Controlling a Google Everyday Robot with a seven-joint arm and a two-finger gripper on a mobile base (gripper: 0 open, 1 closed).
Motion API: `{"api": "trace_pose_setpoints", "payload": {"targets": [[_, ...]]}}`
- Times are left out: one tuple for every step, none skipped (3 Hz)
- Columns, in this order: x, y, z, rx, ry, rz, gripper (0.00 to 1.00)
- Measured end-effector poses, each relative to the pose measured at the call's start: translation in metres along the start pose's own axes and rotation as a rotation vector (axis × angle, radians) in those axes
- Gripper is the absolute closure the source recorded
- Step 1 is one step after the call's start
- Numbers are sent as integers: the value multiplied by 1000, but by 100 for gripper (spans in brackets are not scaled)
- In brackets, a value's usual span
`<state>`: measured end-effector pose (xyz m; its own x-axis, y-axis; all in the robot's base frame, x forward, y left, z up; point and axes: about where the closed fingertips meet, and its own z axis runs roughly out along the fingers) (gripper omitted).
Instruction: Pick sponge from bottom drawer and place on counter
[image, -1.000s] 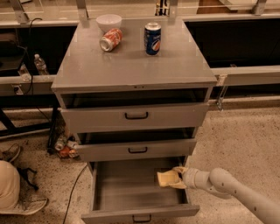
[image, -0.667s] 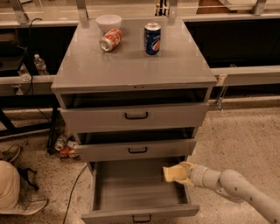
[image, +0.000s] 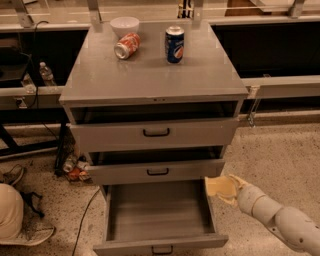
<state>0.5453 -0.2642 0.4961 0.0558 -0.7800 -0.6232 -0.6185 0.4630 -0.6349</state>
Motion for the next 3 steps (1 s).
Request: {"api": "trace_pose_setpoints", "payload": {"targets": [[5,-5,-11,30,13,11,100],[3,-4,-7,22,8,10,100],[-4,-13,-10,34,8,-5,100]]}}
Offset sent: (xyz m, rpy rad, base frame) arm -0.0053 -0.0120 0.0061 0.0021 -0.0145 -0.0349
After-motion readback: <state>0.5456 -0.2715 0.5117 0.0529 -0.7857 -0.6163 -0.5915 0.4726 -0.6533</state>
